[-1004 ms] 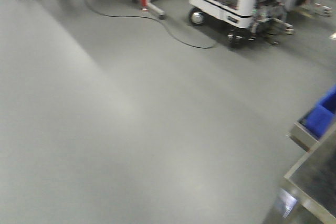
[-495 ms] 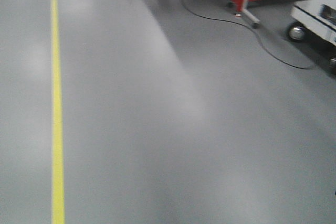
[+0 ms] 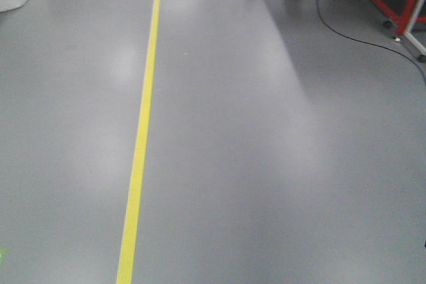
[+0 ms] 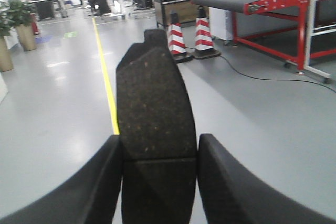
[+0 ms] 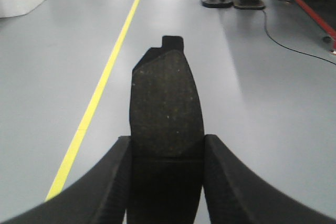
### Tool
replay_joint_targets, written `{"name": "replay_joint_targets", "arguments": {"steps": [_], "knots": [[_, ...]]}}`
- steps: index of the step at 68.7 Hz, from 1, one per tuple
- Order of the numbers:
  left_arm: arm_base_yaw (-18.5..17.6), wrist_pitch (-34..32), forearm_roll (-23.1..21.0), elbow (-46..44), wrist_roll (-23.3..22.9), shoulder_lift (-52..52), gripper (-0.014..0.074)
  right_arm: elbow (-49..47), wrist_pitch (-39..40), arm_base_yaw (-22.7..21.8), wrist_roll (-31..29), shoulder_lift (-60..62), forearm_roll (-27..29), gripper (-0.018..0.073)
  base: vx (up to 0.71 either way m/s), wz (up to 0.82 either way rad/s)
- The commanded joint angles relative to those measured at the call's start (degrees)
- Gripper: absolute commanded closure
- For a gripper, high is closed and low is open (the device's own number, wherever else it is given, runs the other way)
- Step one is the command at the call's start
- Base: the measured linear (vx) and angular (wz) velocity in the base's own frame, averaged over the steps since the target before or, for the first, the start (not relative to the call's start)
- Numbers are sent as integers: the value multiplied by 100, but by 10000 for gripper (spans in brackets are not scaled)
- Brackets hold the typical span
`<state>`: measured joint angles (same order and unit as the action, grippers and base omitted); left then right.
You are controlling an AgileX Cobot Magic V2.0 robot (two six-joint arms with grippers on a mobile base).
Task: Move and align brake pads A on conveyor
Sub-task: 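Drive the base away from the steel table holding both pads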
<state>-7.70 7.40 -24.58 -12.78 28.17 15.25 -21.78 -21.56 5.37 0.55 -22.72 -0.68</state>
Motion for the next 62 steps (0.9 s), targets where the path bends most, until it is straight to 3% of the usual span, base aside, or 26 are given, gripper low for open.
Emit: {"name": "replay_joint_targets", "arguments": {"steps": [1, 62], "knots": [[-35, -532, -95, -186, -40, 38, 540, -173, 522, -10, -55, -17, -53, 523, 23, 39], [-30, -532, -95, -186, -40, 38, 540, -173, 523, -10, -24, -17, -53, 523, 44, 7]]}}
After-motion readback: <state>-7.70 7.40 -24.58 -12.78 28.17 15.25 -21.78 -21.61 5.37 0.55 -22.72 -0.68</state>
